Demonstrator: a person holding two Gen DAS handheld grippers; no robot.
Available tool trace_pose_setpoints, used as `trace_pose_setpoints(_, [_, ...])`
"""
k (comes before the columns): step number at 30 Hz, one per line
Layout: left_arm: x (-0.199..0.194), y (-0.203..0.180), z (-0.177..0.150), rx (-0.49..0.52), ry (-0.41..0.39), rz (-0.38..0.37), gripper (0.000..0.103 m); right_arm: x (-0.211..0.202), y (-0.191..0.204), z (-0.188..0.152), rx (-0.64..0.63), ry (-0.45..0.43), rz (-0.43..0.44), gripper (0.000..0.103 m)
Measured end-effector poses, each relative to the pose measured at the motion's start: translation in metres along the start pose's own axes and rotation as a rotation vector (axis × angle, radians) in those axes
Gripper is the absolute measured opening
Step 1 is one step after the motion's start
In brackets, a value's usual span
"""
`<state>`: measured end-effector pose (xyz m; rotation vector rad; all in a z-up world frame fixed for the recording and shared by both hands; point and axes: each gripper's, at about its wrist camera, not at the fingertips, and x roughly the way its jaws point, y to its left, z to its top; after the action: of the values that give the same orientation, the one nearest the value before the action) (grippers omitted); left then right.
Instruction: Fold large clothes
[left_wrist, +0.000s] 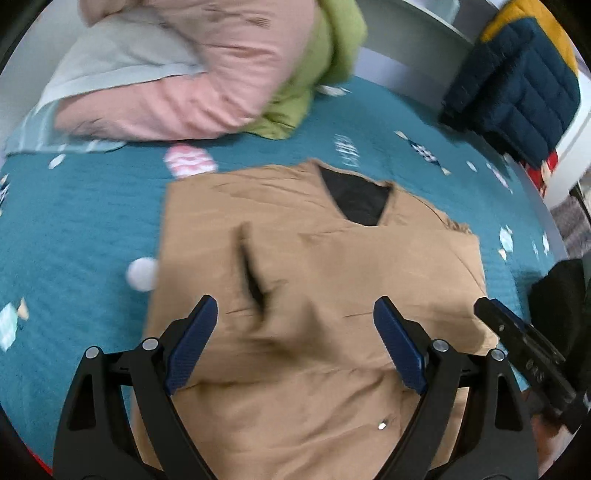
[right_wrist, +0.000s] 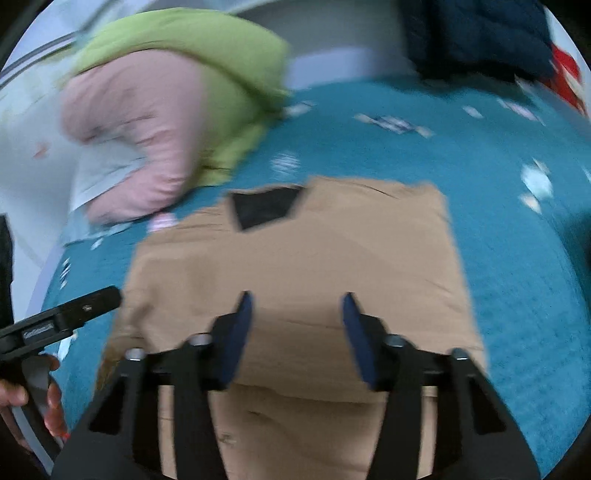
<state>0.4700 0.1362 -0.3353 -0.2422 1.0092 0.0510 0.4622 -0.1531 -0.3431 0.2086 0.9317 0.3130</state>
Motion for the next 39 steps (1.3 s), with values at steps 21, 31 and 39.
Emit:
trace_pose_setpoints(21, [0.040,0.054,0.050,-0.051,0.089,0.003,0.088,0.014,-0.079,0.043,0.130,0.134,-0.019,0.038])
trace_pose_setpoints(31, [0.105,0.122,0.105,-0.097,0.219,0.135,0.088,0.071,-0.120,0.108,0.125,0.221,-0.158,0.046])
trace_pose_setpoints(39, [0.149,0.130,0.104,-0.106,0.339,0.105,0.088,0.117,-0.136,0.126,0.206,0.325,-0.117,0.049])
